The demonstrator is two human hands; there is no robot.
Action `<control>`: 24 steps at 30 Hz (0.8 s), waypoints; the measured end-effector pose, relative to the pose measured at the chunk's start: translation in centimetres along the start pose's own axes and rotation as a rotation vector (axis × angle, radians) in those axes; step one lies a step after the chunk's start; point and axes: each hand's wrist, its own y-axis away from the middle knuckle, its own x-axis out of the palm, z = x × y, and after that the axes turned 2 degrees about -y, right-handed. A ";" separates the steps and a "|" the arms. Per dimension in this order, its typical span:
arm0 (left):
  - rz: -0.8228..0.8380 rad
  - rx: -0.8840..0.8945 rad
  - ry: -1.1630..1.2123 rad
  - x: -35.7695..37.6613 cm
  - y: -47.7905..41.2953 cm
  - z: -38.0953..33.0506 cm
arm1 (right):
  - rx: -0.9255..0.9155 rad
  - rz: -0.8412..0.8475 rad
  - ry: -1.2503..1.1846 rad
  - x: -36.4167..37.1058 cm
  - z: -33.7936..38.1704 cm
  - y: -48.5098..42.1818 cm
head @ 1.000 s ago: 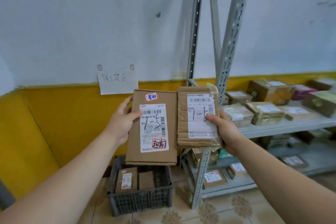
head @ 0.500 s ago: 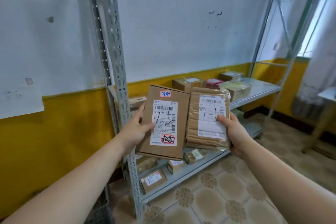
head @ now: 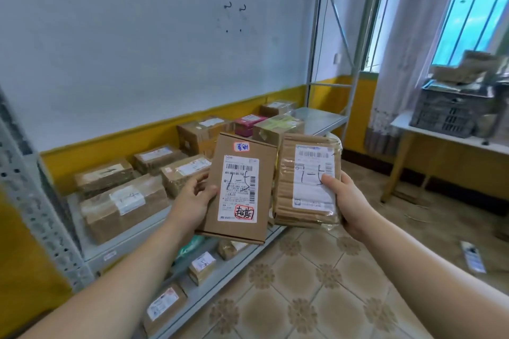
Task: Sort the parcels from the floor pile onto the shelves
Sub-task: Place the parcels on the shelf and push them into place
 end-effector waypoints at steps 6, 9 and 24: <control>0.061 -0.041 -0.041 5.2 -10.3 1.7 | 0.007 -0.061 0.044 -1.1 0.2 -9.4; 0.170 -0.070 0.018 8.0 -15.2 1.5 | 0.006 -0.094 0.068 -1.8 1.7 -14.7; 0.405 -0.031 -0.047 27.3 -33.5 -1.1 | -0.070 -0.264 0.088 -13.0 8.1 -32.7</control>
